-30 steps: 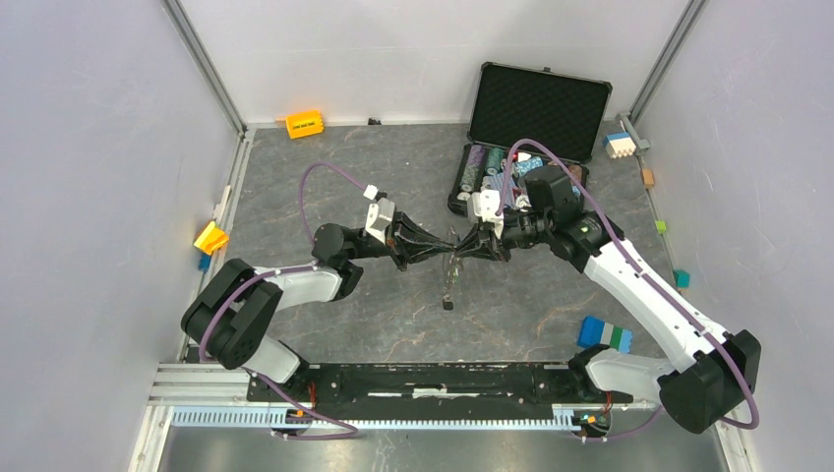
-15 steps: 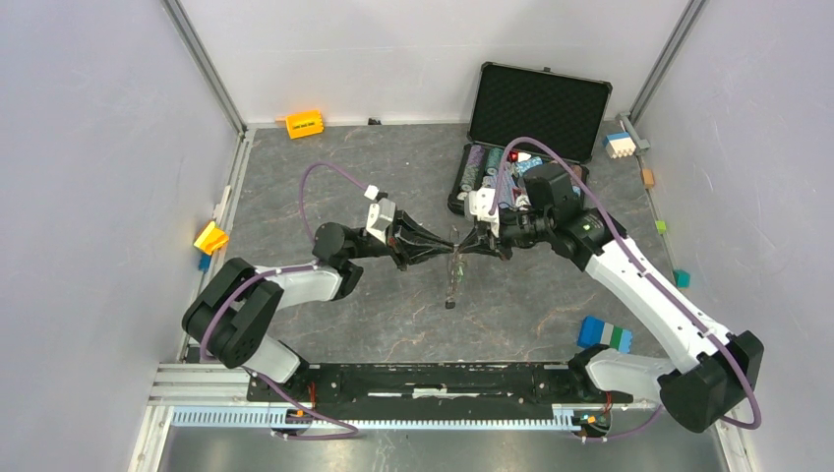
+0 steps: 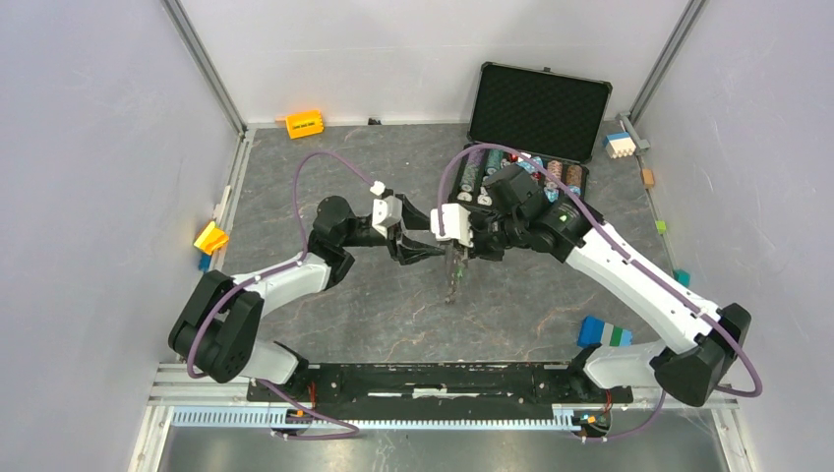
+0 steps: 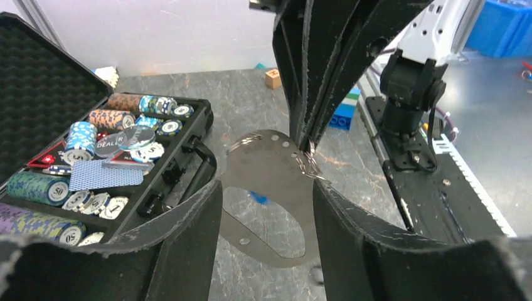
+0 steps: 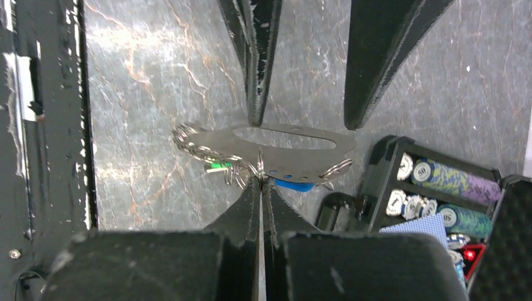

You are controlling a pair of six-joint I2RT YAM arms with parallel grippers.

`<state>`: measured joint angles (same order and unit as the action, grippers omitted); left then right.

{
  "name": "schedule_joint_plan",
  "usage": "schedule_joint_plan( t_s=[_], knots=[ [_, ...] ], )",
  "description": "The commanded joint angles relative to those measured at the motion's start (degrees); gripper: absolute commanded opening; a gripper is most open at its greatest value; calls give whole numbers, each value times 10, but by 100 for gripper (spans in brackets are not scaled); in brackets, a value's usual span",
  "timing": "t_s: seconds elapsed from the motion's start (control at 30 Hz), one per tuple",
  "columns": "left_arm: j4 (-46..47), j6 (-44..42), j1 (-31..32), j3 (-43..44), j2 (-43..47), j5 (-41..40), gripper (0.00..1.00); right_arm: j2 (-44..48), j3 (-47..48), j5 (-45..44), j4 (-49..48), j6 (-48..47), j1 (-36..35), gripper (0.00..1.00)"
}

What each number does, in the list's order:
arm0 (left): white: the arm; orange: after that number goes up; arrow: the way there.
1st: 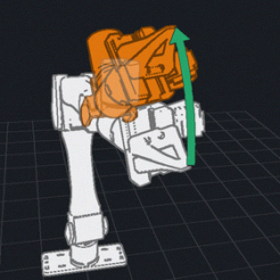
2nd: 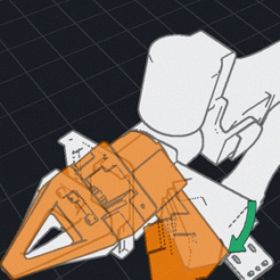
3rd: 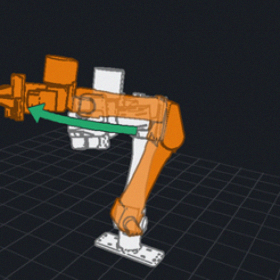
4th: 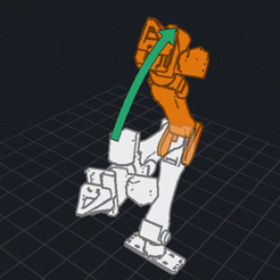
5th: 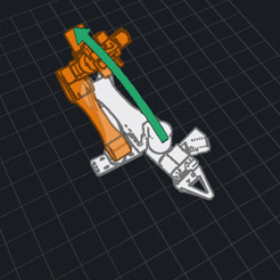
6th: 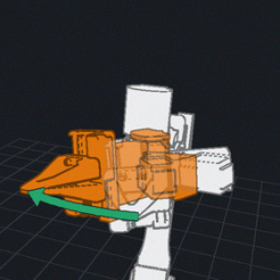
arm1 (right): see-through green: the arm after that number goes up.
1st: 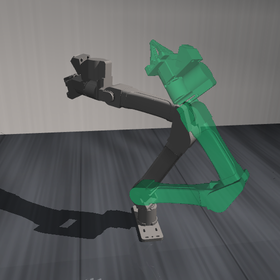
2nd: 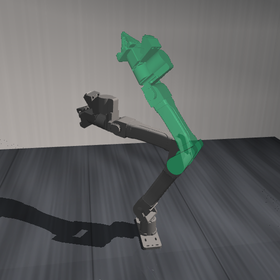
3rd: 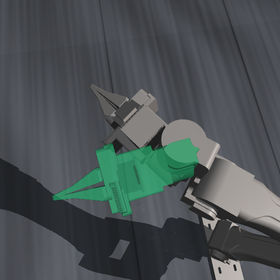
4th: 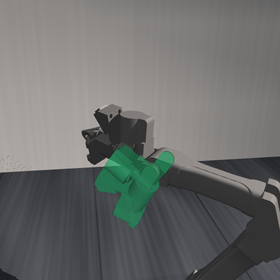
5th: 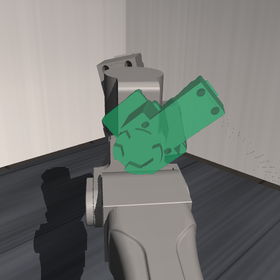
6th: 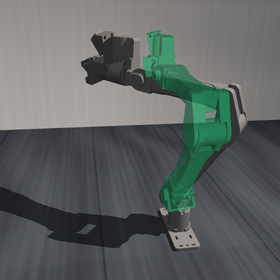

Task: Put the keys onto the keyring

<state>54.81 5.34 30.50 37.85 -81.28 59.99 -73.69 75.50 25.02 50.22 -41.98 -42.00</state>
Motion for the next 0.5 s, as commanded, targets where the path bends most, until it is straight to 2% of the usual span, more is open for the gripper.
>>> schedule_joint_plan(
  t_s=[0.0,0.17,0.3,0.47],
  knots=[
    [-51,-103,-2,7,15,26,62,-17,58,-91,31,-13,-27,0],
    [-45,-116,-3,4,9,36,62,-50,93,-161,72,-29,-62,0],
    [-5,-92,-2,-1,0,37,61,-61,95,-186,81,-35,-78,0],
    [23,-76,6,-1,-15,39,54,-84,114,-212,100,-31,-91,0]
  ],
)
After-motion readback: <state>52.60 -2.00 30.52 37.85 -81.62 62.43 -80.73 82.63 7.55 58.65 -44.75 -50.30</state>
